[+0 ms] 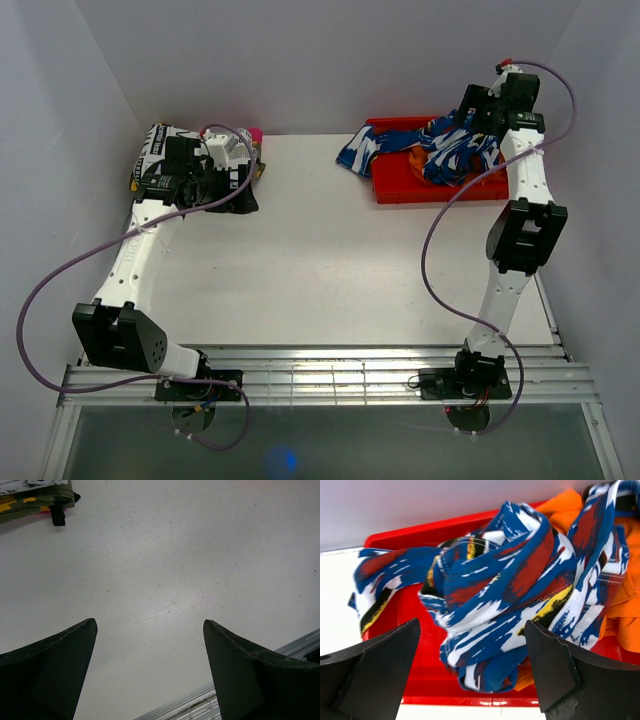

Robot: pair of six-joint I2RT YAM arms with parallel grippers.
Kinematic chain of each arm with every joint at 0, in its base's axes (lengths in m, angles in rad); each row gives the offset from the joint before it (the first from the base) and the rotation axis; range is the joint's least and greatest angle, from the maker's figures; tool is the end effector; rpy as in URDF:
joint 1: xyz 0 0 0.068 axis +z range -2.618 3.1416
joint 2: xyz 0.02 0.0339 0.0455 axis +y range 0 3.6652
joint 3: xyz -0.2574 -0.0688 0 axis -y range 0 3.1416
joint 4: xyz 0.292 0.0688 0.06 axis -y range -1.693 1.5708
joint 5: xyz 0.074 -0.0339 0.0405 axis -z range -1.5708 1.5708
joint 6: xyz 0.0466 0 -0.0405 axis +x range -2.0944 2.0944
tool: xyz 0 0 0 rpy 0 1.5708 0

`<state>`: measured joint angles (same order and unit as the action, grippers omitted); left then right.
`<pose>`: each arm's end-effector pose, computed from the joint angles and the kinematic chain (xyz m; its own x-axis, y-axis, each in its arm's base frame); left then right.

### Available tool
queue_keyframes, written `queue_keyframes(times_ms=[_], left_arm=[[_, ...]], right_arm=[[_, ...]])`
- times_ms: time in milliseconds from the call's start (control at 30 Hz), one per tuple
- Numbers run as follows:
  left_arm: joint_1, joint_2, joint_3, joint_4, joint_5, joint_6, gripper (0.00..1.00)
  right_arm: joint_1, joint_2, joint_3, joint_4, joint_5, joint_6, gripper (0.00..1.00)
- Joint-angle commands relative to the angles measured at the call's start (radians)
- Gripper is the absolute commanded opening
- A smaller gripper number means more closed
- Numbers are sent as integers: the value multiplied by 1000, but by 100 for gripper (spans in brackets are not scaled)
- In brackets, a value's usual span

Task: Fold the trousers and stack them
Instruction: Grab the trousers from the pile, then move the trousers to the center of the board

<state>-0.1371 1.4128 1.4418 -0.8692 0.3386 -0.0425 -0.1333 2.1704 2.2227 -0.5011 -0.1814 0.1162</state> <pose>0.3430 -0.0629 0.3483 -0.7519 0.0633 -0.6562 0.3168 0.9076 -0.2755 0.5578 -0.0663 0.3492 -0.4307 0.1728 -0.8858 0.0197 0.9831 0.1822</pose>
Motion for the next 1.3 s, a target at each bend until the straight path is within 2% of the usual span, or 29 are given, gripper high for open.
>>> queue_keyframes(times_ms=[0,200,300,333,400,433,500,533,800,1100,1267], left_arm=[[8,-17,48,-37,-32,4,98],[10,-14,52,-51,-52,13,98],[10,-9,48,-51,-59,16,98],[10,-9,45,-51,-65,16,98],[10,-11,39,-50,-70,18,98],[11,-11,35,-48,-73,18,98],[10,-9,22,-45,-79,24,98],[10,-8,17,-45,-107,26,98],[11,11,51,-41,-144,13,98],[91,23,81,-19,-181,-31,96],[136,34,163,-17,-167,-34,96]], right_arm=[[-3,32,37,82,77,45,90],[-3,118,32,84,99,40,90],[-2,149,48,90,63,34,100],[-2,150,55,108,51,39,86],[3,147,72,128,16,37,70],[7,143,80,142,7,33,47],[14,123,109,186,-39,11,26],[24,115,121,199,-43,-1,9],[40,-147,34,401,-110,16,8],[69,-375,3,483,-243,97,8],[112,-489,25,524,-266,149,8]])
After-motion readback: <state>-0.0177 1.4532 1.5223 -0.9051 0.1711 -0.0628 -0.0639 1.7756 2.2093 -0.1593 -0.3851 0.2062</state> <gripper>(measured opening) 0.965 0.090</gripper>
